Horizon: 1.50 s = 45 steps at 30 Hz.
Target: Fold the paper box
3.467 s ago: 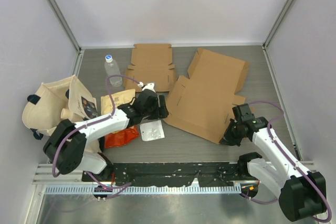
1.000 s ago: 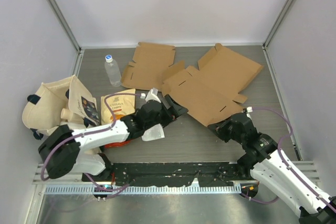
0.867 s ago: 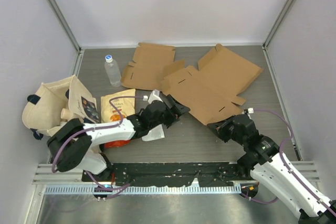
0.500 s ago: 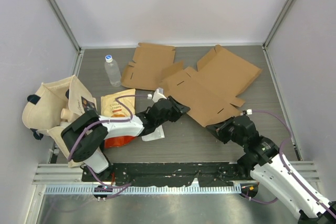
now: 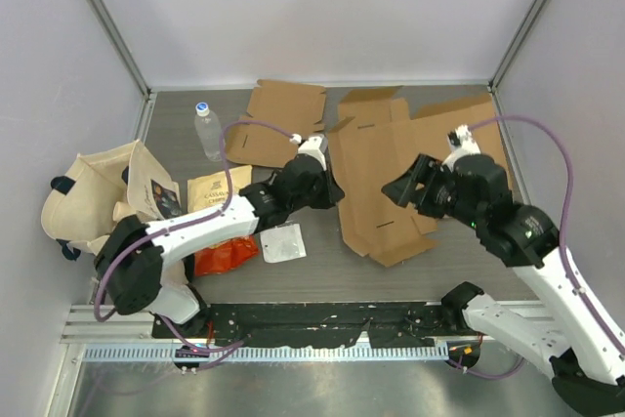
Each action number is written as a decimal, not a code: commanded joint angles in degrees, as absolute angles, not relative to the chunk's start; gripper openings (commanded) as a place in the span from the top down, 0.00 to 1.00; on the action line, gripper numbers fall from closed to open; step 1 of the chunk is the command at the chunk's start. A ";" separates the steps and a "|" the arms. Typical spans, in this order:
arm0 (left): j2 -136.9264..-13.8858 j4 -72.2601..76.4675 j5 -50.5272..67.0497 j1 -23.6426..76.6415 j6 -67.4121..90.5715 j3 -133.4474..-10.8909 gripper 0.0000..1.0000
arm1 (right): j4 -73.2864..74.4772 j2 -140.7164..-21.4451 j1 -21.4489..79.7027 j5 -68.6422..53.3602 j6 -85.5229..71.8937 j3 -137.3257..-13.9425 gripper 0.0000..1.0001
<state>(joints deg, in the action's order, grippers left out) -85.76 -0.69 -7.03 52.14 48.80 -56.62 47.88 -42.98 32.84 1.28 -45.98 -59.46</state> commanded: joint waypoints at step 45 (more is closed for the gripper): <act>-65.84 -28.75 -20.55 46.67 15.27 -74.02 0.14 | 17.05 -67.09 20.59 13.90 12.34 -77.71 0.99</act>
